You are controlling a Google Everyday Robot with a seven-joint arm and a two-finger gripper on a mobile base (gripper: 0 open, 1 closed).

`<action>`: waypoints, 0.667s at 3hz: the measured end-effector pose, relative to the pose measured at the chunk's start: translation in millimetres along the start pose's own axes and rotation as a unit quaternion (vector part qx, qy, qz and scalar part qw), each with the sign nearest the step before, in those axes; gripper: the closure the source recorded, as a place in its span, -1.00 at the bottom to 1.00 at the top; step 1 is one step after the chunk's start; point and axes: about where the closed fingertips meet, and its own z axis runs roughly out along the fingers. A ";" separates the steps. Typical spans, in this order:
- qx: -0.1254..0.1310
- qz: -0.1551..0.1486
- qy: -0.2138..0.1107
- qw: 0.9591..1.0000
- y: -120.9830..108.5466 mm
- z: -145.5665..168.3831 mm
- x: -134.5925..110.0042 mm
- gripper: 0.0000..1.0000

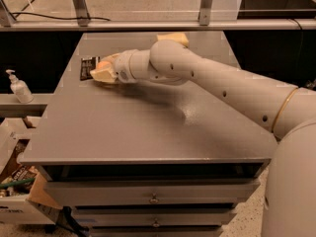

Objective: Move orange near rxbar chocolate

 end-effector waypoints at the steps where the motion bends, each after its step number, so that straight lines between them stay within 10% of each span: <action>1: -0.001 0.002 0.000 1.000 0.9 1.0 1.0 -0.86; 2: -0.001 0.002 0.000 1.000 1.6 0.8 1.9 -1.00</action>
Offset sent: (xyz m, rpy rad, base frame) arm -0.0009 -0.0052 -0.0027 0.0000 0.0058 -0.0100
